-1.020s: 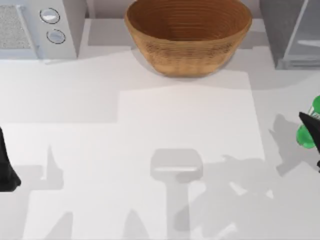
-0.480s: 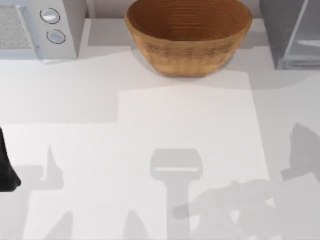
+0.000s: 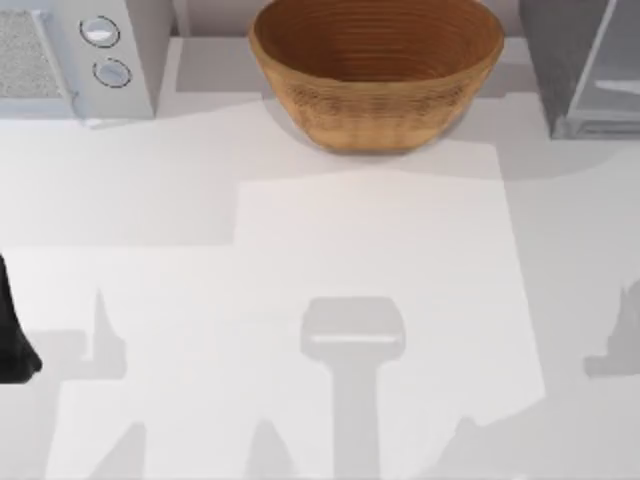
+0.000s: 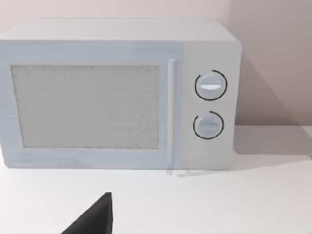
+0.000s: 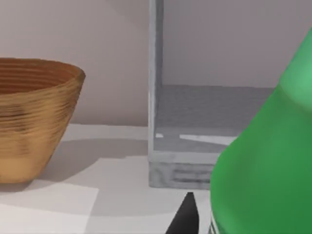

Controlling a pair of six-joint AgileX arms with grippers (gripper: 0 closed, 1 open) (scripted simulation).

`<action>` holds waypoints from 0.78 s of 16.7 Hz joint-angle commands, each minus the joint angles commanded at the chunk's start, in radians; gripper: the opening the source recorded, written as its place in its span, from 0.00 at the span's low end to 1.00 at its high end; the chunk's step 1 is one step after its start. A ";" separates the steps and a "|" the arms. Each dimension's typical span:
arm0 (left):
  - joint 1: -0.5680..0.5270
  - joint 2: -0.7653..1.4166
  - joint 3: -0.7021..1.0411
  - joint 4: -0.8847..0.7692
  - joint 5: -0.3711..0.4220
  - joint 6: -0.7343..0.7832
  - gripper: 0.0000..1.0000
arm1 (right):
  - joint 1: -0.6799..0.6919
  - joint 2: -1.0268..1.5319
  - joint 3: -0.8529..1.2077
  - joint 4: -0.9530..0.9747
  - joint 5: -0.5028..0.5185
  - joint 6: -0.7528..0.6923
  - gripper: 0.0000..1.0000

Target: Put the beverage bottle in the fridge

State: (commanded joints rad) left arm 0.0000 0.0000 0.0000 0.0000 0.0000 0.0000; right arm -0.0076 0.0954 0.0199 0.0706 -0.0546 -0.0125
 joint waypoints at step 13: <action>0.000 0.000 0.000 0.000 0.000 0.000 1.00 | -0.009 0.013 0.053 0.013 0.030 0.017 0.01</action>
State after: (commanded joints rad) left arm 0.0000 0.0000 0.0000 0.0000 0.0000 0.0000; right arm -0.0168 0.1080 0.0731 0.0832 -0.0246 0.0045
